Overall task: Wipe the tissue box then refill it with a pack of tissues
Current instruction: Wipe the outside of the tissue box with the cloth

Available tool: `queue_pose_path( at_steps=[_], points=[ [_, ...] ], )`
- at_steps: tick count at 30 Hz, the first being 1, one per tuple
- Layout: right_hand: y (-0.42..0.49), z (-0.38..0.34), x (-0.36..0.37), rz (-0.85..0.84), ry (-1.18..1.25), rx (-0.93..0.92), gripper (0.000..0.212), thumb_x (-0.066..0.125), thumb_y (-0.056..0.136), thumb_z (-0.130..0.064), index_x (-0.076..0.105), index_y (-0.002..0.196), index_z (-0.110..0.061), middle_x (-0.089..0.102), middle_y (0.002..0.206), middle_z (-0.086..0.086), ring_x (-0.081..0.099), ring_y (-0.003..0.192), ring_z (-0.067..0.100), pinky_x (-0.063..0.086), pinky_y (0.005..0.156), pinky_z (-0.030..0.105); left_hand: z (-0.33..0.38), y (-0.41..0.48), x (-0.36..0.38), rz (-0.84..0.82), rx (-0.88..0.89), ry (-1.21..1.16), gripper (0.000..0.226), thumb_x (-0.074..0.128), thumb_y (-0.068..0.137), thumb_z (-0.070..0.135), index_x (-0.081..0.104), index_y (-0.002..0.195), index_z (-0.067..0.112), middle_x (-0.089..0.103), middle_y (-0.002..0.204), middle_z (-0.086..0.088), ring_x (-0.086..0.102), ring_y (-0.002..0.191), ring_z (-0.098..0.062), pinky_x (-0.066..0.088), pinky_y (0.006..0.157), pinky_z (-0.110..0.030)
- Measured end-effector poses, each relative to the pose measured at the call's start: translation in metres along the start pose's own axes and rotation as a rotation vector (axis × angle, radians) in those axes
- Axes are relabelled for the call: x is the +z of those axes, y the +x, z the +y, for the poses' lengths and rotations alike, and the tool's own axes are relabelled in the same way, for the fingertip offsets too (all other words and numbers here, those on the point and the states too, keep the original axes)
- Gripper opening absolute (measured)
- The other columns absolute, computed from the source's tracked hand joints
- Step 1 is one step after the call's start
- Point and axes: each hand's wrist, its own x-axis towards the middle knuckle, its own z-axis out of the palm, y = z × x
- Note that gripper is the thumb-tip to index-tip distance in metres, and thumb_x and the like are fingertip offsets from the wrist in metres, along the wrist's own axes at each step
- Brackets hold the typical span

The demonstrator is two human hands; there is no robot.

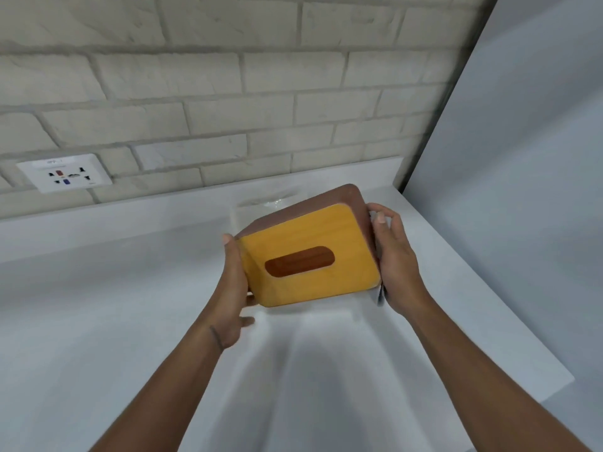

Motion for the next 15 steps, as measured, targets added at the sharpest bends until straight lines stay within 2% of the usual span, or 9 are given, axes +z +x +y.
queue_pose_path(
  at_steps=[2, 4, 5, 7, 9, 10, 12, 15],
  points=[
    [0.002, 0.008, -0.003, 0.015, -0.095, 0.023, 0.040, 0.035, 0.098, -0.062, 0.058, 0.118, -0.037, 0.061, 0.121, -0.006, 0.061, 0.110, 0.010, 0.051, 0.094, 0.039, 0.006, -0.004, -0.002, 0.046, 0.113, 0.158, 0.097, 0.005, 0.079, 0.095, 0.032, 0.156, 0.043, 0.053, 0.150, -0.002, 0.057, 0.125, -0.030, 0.039, 0.114, -0.059],
    [0.001, 0.011, -0.003, 0.011, -0.194, 0.017, 0.059, 0.028, 0.094, -0.072, 0.061, 0.104, -0.025, 0.064, 0.103, 0.000, 0.063, 0.094, 0.016, 0.052, 0.086, 0.044, 0.008, -0.004, -0.007, 0.091, 0.149, 0.351, 0.120, 0.002, 0.060, 0.109, 0.035, 0.152, 0.038, 0.054, 0.146, -0.003, 0.058, 0.124, -0.032, 0.044, 0.110, -0.058],
    [-0.001, 0.012, -0.003, -0.005, -0.220, 0.018, 0.066, 0.027, 0.090, -0.078, 0.059, 0.091, -0.020, 0.063, 0.090, -0.001, 0.062, 0.082, 0.016, 0.051, 0.079, 0.041, 0.007, -0.004, -0.010, 0.115, 0.153, 0.461, 0.125, -0.001, 0.054, 0.110, 0.038, 0.145, 0.035, 0.058, 0.138, -0.003, 0.060, 0.119, -0.033, 0.046, 0.107, -0.057],
    [-0.007, 0.016, -0.004, -0.046, -0.280, 0.070, 0.068, 0.033, 0.081, -0.084, 0.051, 0.077, -0.018, 0.056, 0.074, -0.006, 0.055, 0.069, 0.013, 0.044, 0.069, 0.034, 0.004, -0.006, -0.016, 0.169, 0.184, 0.690, 0.113, -0.010, 0.062, 0.104, 0.042, 0.130, 0.030, 0.062, 0.117, -0.002, 0.061, 0.106, -0.031, 0.047, 0.100, -0.050],
    [-0.012, 0.027, -0.010, -0.125, -0.364, 0.183, 0.070, 0.037, 0.076, -0.087, 0.058, 0.081, -0.020, 0.061, 0.078, -0.004, 0.060, 0.074, 0.015, 0.047, 0.073, 0.035, 0.001, -0.007, -0.021, 0.217, 0.212, 0.886, 0.102, -0.012, 0.072, 0.093, 0.045, 0.123, 0.025, 0.063, 0.106, -0.001, 0.060, 0.101, -0.029, 0.044, 0.090, -0.045],
    [-0.013, 0.033, -0.012, -0.174, -0.382, 0.263, 0.076, 0.035, 0.074, -0.091, 0.063, 0.089, -0.022, 0.066, 0.087, -0.003, 0.063, 0.083, 0.016, 0.051, 0.082, 0.039, -0.002, -0.007, -0.023, 0.226, 0.210, 0.946, 0.100, -0.012, 0.073, 0.090, 0.046, 0.120, 0.024, 0.065, 0.101, -0.001, 0.060, 0.100, -0.029, 0.042, 0.087, -0.044],
    [-0.014, 0.048, -0.014, -0.238, -0.391, 0.419, 0.085, 0.032, 0.071, -0.096, 0.066, 0.110, -0.029, 0.069, 0.108, -0.010, 0.064, 0.102, 0.013, 0.048, 0.099, 0.042, -0.010, -0.005, -0.026, 0.223, 0.197, 1.018, 0.094, -0.010, 0.077, 0.086, 0.047, 0.116, 0.023, 0.069, 0.087, -0.001, 0.061, 0.098, -0.029, 0.041, 0.084, -0.042],
    [-0.018, 0.061, -0.009, -0.268, -0.380, 0.511, 0.076, 0.030, 0.078, -0.089, 0.065, 0.119, -0.035, 0.068, 0.114, -0.010, 0.064, 0.104, 0.011, 0.047, 0.098, 0.037, -0.023, 0.002, -0.029, 0.209, 0.214, 1.064, 0.084, -0.007, 0.086, 0.082, 0.047, 0.112, 0.023, 0.073, 0.063, -0.003, 0.064, 0.093, -0.024, 0.040, 0.082, -0.039]
  ],
)
